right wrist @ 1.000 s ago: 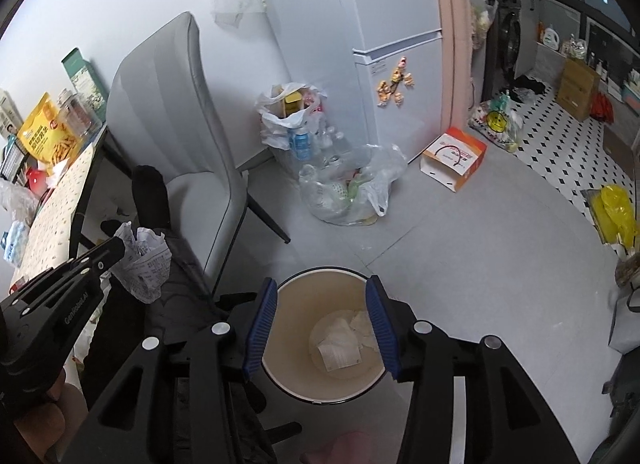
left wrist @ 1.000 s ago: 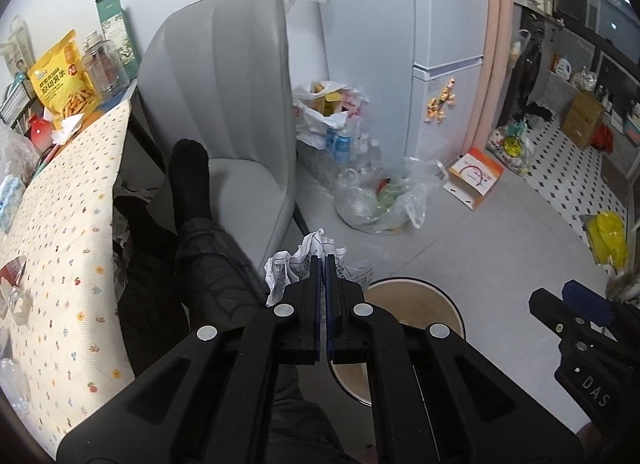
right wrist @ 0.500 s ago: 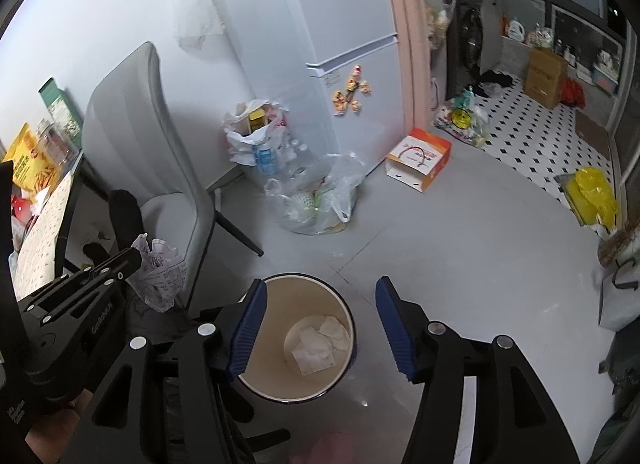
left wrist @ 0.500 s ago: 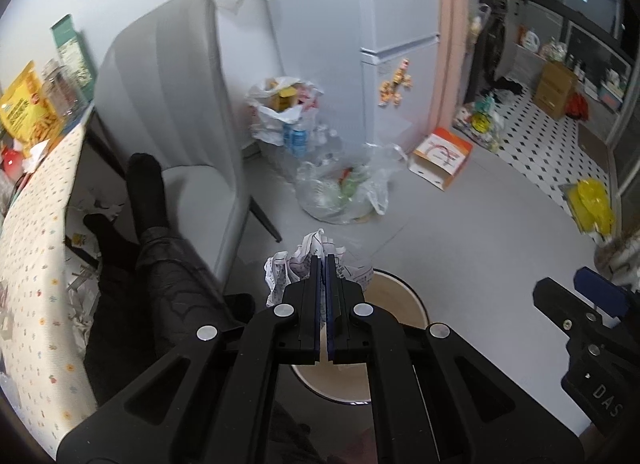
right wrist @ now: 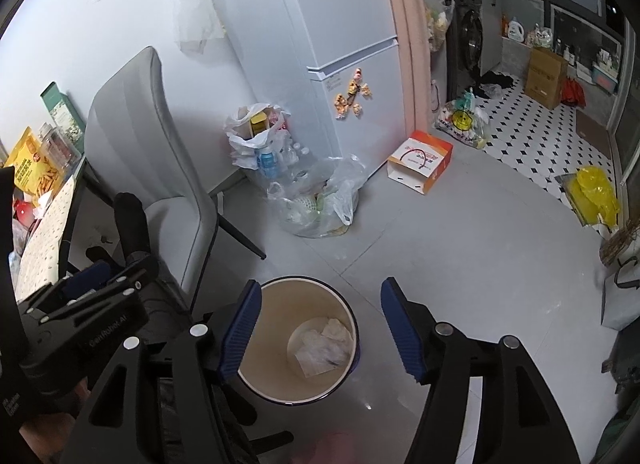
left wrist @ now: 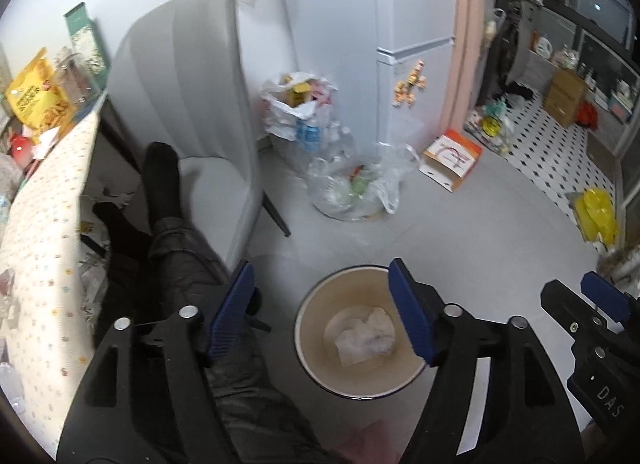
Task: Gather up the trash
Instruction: 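Open the right gripper over the bin, then open the left gripper, then move both open grippers back over the table toward the remaining trash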
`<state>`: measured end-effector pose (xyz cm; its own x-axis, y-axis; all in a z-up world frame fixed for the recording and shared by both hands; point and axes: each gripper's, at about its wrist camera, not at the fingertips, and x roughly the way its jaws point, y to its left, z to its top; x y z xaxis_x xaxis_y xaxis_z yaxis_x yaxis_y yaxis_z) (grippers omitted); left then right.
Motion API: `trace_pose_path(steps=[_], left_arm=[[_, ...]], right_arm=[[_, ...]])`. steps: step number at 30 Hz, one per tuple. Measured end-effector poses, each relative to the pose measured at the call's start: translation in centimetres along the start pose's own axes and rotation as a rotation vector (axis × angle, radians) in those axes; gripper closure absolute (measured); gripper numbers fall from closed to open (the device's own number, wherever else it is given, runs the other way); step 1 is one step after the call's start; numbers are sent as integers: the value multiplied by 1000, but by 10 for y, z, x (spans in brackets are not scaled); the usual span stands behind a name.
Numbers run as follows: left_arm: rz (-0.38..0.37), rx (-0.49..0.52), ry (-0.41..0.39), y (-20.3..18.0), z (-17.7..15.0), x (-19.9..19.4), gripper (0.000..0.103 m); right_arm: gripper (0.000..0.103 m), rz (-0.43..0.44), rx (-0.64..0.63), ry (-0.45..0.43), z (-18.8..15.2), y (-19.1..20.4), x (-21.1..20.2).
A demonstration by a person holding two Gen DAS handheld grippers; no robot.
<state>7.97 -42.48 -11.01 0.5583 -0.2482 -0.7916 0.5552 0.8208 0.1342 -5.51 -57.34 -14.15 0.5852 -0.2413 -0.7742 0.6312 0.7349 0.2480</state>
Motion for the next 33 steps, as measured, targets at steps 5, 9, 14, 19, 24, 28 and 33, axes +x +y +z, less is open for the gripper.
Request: trace_pose_path(steps=[5,9,14,19,24,28,33], left_arm=[[54,-58,-41,35,1,-20,21],[77,-100,-62,61,-1,-34,17],[100,-165,-96,101,-9,-54,15],[122,-229,-132,138,-20,-79,14],[163,-305,-162,182,-36,-100,12],[192,-357,-179,214,-52,-115,12],[218,-413,-196,247,-71,-130,9]], right_arm=[[36,14,-52,-18,2,27,-11],[29,26,-97,-37,2,54,-21],[24,43,-145,-59,-1,91,-35],[19,64,-203,-88,-5,130,-53],[18,101,-272,-103,-15,170,-71],[11,127,-326,-127,-25,201,-86],[8,155,-375,-134,-35,232,-97]])
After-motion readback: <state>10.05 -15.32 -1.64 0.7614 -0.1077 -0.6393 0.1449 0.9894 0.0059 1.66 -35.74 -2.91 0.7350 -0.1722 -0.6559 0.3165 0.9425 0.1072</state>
